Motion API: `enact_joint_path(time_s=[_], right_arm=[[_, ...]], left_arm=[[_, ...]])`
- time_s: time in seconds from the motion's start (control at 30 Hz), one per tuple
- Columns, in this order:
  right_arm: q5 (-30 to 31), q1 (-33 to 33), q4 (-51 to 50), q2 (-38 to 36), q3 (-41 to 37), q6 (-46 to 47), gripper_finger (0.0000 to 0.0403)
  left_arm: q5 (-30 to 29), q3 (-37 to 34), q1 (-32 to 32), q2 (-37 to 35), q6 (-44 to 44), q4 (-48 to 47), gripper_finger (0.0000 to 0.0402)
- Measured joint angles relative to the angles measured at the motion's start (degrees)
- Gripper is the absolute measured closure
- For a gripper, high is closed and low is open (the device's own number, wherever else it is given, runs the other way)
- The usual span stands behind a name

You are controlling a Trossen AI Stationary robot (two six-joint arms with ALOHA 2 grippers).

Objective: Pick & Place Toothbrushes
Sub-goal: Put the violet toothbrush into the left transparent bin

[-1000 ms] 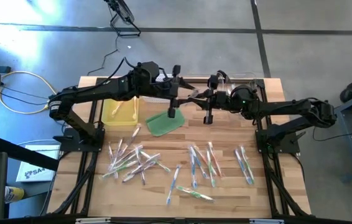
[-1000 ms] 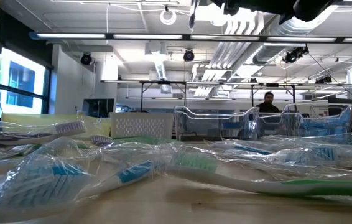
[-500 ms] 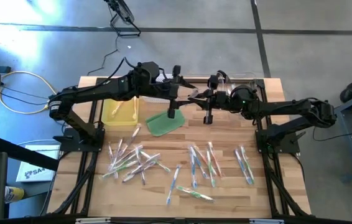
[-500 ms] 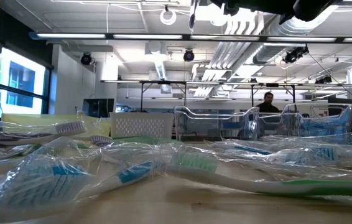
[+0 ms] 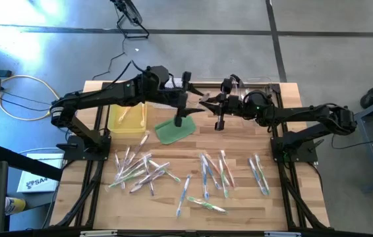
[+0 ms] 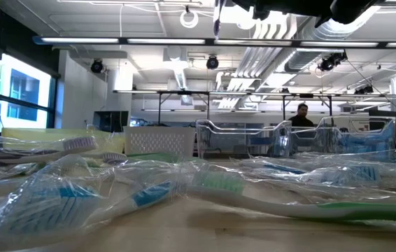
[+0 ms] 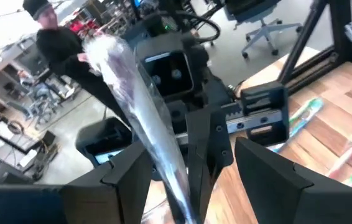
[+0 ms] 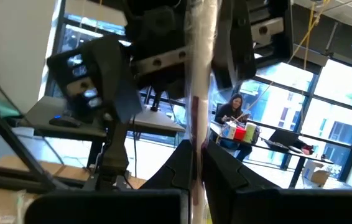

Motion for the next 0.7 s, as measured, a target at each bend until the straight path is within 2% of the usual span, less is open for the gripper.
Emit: enact_joint_path(time_s=[0.1, 0.27, 0.4, 0.53, 0.63, 0.7], right_arm=[[-0.17, 0.02, -0.56, 0.0, 0.02, -0.02, 0.0391], [0.48, 0.02, -1.22, 0.0, 0.02, -0.01, 0.0391], [3.27, -0.05, -2.8, 0.0, 0.02, 0.01, 0.0392], [3.14, -0.02, -3.7, -0.02, 0.02, -0.11, 0.0392], [3.56, 0.0, -4.98, -0.04, 0.04, 0.01, 0.0392], [5.94, -0.02, -6.49, -0.04, 0.04, 0.01, 0.0392]], left_arm=[[0.44, -1.14, 0.01, -1.85, 0.44, -2.03, 0.0183], [0.4, -8.43, 0.01, -5.8, 0.47, 3.98, 0.0183], [-0.13, -15.48, -0.04, -10.86, 0.46, 9.82, 0.0183], [-1.46, -21.52, -0.04, -16.34, 0.45, 13.89, 0.0183], [-1.44, -23.88, -0.02, -20.04, 0.67, 14.48, 0.0183], [-1.43, -24.85, -0.04, -22.56, 0.74, 13.61, 0.0183]])
